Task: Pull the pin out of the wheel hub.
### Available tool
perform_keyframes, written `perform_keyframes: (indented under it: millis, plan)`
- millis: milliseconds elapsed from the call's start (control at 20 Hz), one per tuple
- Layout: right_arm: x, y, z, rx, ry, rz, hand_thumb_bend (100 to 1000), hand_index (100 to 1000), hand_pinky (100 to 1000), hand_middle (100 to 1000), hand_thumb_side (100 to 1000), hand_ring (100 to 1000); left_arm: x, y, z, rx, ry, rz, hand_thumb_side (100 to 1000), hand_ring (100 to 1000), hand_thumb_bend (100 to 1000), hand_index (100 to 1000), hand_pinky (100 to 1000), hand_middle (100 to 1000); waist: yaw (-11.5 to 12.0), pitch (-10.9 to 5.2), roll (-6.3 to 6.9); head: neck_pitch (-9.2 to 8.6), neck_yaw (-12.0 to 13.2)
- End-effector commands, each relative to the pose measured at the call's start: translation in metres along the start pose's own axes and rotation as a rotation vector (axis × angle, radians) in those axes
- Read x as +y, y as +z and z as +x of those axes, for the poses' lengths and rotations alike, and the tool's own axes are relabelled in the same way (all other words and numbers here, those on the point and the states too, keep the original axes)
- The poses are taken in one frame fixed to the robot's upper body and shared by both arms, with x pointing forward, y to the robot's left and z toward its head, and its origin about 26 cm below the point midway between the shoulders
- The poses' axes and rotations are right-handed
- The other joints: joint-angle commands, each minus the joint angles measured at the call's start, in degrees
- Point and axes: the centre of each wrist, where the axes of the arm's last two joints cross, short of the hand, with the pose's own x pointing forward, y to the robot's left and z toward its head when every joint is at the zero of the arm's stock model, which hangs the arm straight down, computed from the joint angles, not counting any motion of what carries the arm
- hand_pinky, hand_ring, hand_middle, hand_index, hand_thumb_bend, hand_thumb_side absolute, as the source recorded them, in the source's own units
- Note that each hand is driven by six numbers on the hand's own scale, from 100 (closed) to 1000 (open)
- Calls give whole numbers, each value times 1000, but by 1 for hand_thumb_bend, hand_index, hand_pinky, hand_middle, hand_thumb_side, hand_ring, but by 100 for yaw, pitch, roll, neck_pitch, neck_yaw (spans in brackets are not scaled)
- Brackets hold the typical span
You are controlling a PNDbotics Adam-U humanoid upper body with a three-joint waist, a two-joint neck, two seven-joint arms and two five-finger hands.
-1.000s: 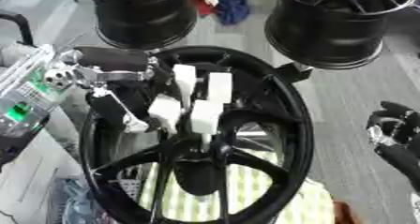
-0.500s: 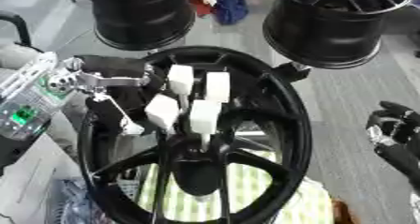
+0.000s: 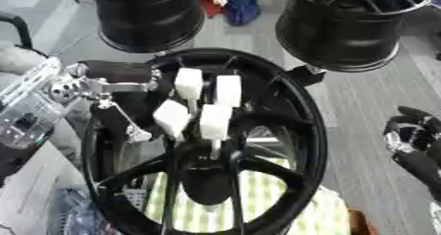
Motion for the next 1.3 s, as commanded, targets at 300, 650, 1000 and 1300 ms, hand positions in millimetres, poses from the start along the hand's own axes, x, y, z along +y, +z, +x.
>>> perform_keyframes:
  millis: [300,650,1000,1300]
  plan:
    - [-7,-3,4,-18,21,-5,153,795,676,648,206,592,44,37,4,0,52,218,100,370,100,550,460,386,23,-83,2,-14,-13]
    - [-10,-2,3,-13,25,-17,149,795,676,648,208,592,76,108,-6,139,63,521,100,366,122,552,464,383,124,-83,-4,-14,-72]
    - [-11,-2,3,-14,25,-33,148,795,677,648,208,592,29,168,-57,476,197,683,100,363,146,554,456,382,232,-81,-31,-14,-157]
    - [-13,-2,4,-12,26,-46,140,795,678,648,211,593,-47,201,-99,761,362,653,100,419,193,612,508,442,258,-64,-59,-14,-187]
